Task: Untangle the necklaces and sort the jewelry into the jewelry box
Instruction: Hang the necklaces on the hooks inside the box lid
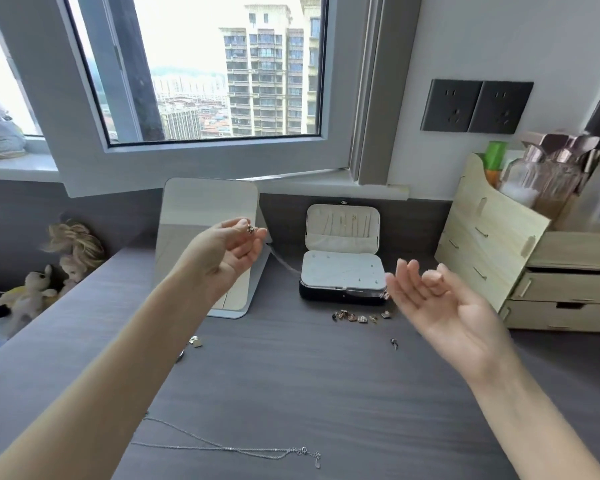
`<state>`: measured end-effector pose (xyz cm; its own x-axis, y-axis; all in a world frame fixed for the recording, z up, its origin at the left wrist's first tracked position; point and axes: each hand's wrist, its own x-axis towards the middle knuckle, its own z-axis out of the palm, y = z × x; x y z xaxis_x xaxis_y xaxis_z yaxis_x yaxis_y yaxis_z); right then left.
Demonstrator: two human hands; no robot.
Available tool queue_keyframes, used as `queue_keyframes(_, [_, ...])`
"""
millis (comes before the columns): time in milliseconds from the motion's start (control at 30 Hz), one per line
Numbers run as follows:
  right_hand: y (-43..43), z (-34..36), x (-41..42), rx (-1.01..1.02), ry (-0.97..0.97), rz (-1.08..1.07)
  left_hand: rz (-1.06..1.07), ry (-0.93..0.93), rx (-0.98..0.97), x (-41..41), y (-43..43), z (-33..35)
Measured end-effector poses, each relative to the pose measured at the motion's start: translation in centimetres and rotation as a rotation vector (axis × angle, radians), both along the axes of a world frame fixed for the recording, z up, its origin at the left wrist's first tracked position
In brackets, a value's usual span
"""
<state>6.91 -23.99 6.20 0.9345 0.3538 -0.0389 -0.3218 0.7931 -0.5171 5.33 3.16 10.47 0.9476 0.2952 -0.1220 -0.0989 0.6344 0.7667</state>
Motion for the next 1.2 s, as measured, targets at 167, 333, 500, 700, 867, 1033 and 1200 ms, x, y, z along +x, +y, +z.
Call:
queue_keyframes(167, [2.4,0.5,1.4,-0.108,0.064,0.025,-0.145,-0.078,0.285,0.2,-0.6,0.4])
queue_keyframes(333, [6.9,0.5,1.4,-0.517,-0.234,0.032,-0.455,-0.114,0.724,0.1,-2.0,4.1])
queue_keyframes(500, [10.3,2.2,1.2,-0.672,-0.527,0.109,-0.573,-0.071,0.872,0.4,-3.1,6.0])
queue_keyframes(700, [10.6,1.6,0.6,-0.656,-0.505,0.072,-0.508,-0.12,0.758,0.5,-2.9,7.2])
queue_keyframes(867, [8.9,1.1,0.4,-0.56,-0.462,0.101,-0.498,-0.104,0.723,0.5,-2.9,7.0])
queue_keyframes(1033, [8.3,1.5,0.1,-0.573,-0.477,0.037,-0.526,-0.127,0.721,0.3,-3.9,6.5])
queue_keyframes(1200, [8.0,0.8,0.2,-0.696,-0.452,0.021,-0.491,-0.152,0.725,0.1,-4.2,6.7])
